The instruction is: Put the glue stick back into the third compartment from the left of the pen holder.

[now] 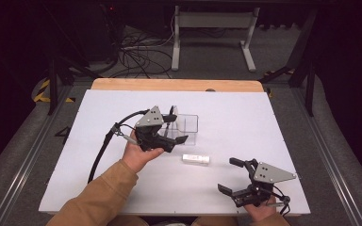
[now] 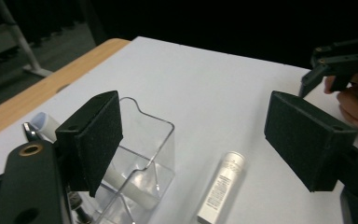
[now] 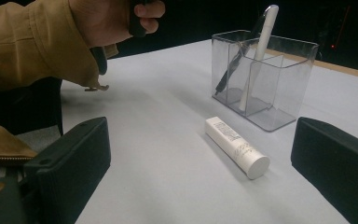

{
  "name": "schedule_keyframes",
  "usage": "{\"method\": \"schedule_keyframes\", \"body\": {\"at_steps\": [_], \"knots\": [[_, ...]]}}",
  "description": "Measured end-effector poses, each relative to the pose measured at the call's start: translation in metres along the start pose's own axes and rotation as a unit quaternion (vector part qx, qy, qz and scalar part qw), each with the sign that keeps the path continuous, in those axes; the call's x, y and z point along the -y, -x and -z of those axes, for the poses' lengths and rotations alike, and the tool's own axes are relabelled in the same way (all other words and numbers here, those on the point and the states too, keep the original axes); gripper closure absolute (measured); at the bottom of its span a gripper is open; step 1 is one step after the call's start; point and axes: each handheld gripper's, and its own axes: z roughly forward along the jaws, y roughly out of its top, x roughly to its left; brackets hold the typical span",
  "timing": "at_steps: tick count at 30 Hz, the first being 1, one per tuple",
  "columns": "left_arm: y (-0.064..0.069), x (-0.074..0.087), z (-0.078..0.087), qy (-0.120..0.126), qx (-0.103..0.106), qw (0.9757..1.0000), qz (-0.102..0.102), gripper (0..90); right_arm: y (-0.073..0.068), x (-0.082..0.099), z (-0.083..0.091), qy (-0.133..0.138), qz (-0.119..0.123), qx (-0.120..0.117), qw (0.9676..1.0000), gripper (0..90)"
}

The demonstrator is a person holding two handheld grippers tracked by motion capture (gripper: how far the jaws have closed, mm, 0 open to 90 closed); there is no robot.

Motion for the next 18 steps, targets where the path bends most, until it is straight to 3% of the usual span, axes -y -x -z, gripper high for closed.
{"method": "schedule_keyframes", "body": {"at_steps": [9,15,18], "knots": [[0.004,-0.003,-0.008,-0.022,0.036,0.9990,-0.013,19.5,-0.001,-0.001,0.002,0.002,0.004,-0.001,1.0000,5.2],[0.008,-0.004,-0.016,-0.052,0.065,0.9963,-0.024,18.5,-0.002,-0.003,0.003,-0.002,0.013,-0.002,0.9999,4.0],[0.012,-0.006,-0.021,-0.074,0.070,0.9940,-0.041,18.4,-0.003,-0.004,0.004,-0.005,0.018,0.000,0.9998,3.9]]}}
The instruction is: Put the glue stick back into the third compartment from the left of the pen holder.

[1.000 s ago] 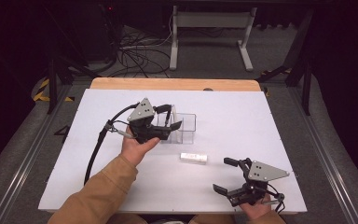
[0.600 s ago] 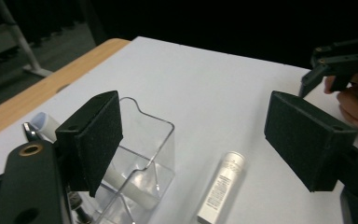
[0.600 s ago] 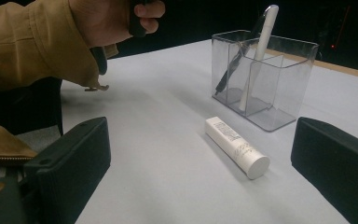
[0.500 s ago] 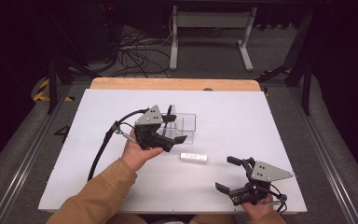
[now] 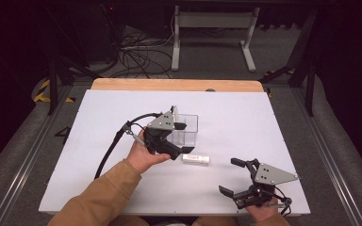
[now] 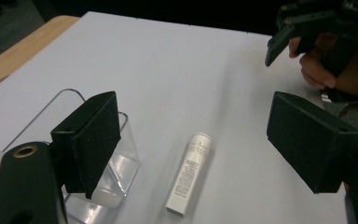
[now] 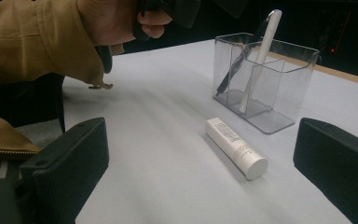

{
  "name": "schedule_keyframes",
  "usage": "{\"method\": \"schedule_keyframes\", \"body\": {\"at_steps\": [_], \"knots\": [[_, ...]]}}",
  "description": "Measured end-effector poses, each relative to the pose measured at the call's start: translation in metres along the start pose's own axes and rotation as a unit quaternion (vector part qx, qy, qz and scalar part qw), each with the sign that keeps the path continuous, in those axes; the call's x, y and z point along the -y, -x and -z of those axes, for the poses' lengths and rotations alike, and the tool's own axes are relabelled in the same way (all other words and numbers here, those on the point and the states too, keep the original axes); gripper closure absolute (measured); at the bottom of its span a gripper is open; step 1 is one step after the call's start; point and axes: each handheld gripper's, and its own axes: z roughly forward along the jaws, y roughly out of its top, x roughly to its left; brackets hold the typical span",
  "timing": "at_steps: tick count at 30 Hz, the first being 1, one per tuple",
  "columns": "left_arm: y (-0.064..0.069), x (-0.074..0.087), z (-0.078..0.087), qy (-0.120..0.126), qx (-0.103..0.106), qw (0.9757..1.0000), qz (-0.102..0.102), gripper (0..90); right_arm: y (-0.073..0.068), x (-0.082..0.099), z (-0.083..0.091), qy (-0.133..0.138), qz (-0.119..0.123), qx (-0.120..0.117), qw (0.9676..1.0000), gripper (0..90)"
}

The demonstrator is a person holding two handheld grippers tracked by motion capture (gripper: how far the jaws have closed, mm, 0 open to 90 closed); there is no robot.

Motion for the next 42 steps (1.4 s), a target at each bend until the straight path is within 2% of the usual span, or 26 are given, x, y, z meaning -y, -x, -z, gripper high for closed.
{"method": "schedule_keyframes", "body": {"at_steps": [2,6,11,13,19,24,30,35,39,42], "knots": [[0.002,-0.002,-0.004,-0.011,0.003,0.9999,-0.010,19.8,0.000,0.000,0.001,0.000,-0.001,0.002,1.0000,3.9],[0.005,-0.005,-0.013,-0.036,-0.006,0.9989,-0.030,21.8,0.000,0.000,0.001,0.001,-0.003,0.002,1.0000,3.9],[0.007,-0.006,-0.024,-0.068,-0.007,0.9968,-0.042,23.9,0.000,0.000,0.003,0.006,-0.005,0.002,1.0000,4.0],[0.006,-0.005,-0.028,-0.079,-0.002,0.9960,-0.043,24.6,0.000,0.000,0.004,0.006,-0.007,0.002,1.0000,4.0],[0.005,-0.001,-0.043,-0.107,0.021,0.9938,-0.026,27.1,0.001,0.001,0.003,0.006,-0.010,-0.007,0.9999,4.0],[0.002,0.002,-0.053,-0.116,0.031,0.9925,-0.023,28.7,0.000,0.001,0.003,0.007,-0.008,-0.010,0.9999,4.0],[0.003,0.005,-0.066,-0.147,0.027,0.9871,-0.058,32.1,0.001,0.001,0.003,0.005,-0.009,-0.013,0.9999,4.0],[0.003,0.009,-0.075,-0.171,0.028,0.9827,-0.065,33.3,0.002,0.002,0.003,0.005,-0.009,-0.013,0.9999,4.0],[0.002,0.009,-0.083,-0.192,0.033,0.9781,-0.072,35.1,0.002,0.002,0.003,0.003,-0.010,-0.014,0.9999,4.0],[0.001,0.010,-0.088,-0.201,0.037,0.9764,-0.070,35.9,0.002,0.002,0.003,0.003,-0.008,-0.014,0.9999,4.0]]}}
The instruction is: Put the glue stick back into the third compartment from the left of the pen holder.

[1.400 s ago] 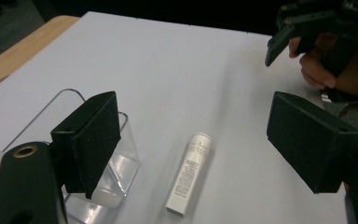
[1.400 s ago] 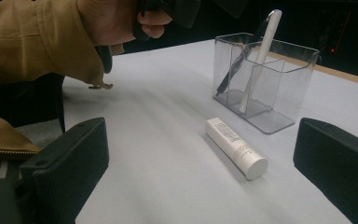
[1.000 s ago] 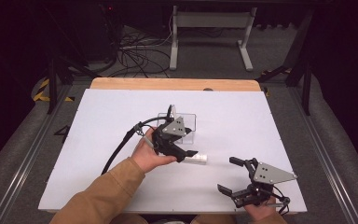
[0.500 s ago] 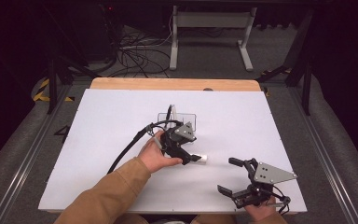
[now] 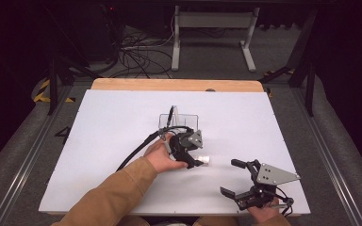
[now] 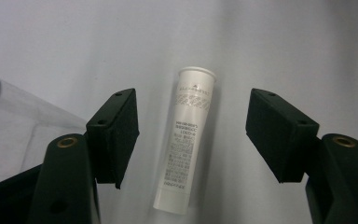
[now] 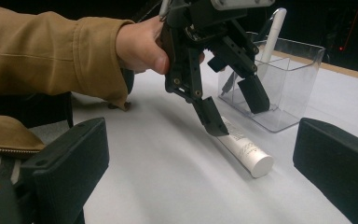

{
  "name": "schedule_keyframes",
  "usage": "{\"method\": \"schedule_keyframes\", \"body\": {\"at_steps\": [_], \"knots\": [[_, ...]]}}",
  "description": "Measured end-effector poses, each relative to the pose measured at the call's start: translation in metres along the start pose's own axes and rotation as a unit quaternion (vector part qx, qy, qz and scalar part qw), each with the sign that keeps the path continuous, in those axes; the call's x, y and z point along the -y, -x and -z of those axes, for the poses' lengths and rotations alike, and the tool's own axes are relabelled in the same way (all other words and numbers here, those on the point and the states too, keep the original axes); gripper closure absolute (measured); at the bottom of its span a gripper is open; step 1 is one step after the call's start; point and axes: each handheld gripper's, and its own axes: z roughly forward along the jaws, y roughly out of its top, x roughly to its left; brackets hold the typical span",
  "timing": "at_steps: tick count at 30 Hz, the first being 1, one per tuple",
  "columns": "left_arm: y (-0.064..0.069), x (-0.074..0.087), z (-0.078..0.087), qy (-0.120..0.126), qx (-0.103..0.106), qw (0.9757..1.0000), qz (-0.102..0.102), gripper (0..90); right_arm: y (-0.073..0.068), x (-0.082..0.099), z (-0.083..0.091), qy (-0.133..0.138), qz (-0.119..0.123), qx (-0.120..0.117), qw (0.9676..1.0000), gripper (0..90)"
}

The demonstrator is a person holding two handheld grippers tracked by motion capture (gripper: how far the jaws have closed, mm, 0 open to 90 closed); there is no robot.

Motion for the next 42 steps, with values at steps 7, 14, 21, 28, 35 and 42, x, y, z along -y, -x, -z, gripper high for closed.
{"method": "schedule_keyframes", "body": {"at_steps": [7,14,21,28,35,42], "knots": [[-0.002,0.000,-0.010,-0.017,-0.001,0.9998,-0.010,40.8,0.000,0.000,0.000,-0.002,-0.002,-0.002,1.0000,4.1],[-0.003,0.000,-0.016,-0.035,-0.009,0.9984,-0.042,49.6,0.000,0.001,-0.001,-0.002,-0.001,-0.003,1.0000,4.1],[-0.002,-0.001,-0.021,-0.042,-0.006,0.9977,-0.053,53.3,0.000,0.001,-0.001,-0.003,-0.002,-0.004,1.0000,4.1],[-0.001,-0.001,-0.025,-0.054,-0.008,0.9964,-0.065,56.5,0.000,0.001,-0.001,-0.002,-0.001,-0.005,1.0000,4.1],[-0.002,0.000,-0.028,-0.058,-0.003,0.9958,-0.071,58.8,0.000,0.001,-0.001,-0.002,0.000,-0.005,1.0000,4.1],[0.001,-0.001,-0.028,-0.061,-0.006,0.9942,-0.089,66.6,-0.001,0.001,-0.001,-0.002,0.000,-0.006,1.0000,4.1]]}}
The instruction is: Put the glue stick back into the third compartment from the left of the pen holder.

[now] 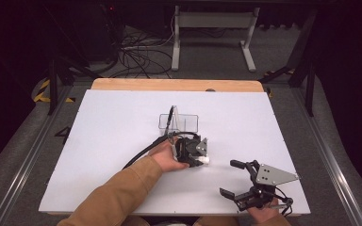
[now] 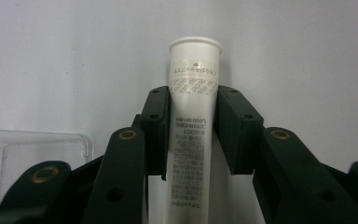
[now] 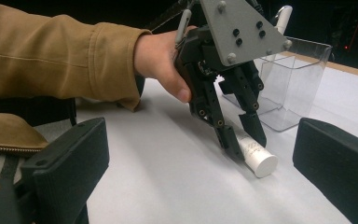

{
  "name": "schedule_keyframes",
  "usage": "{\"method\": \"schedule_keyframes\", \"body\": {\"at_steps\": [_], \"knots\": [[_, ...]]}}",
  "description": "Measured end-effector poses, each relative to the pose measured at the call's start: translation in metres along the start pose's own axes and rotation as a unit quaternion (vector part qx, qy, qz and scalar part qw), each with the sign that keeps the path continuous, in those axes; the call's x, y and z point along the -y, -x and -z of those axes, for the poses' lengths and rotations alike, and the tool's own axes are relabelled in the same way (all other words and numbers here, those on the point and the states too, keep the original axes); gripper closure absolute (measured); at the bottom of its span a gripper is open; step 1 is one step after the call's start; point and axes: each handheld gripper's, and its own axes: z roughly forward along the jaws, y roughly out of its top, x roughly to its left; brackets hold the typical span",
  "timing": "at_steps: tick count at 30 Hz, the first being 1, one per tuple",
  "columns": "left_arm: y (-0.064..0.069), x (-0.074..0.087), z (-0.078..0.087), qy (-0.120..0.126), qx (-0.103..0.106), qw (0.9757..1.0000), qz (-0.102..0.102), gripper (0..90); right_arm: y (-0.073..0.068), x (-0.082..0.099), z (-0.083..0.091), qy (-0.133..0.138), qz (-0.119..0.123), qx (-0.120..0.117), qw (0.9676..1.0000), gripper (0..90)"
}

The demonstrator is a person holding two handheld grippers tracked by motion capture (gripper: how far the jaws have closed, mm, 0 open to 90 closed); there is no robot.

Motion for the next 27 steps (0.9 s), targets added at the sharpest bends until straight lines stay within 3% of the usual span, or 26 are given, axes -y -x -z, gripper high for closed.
{"method": "schedule_keyframes", "body": {"at_steps": [11,27], "knots": [[0.001,-0.001,0.000,-0.003,-0.006,0.9998,-0.020,67.1,0.000,0.000,0.000,0.000,-0.001,-0.001,1.0000,4.1],[-0.001,-0.003,0.024,0.038,-0.008,0.9993,0.002,67.3,0.000,0.000,0.000,0.000,-0.002,0.000,1.0000,4.1]]}}
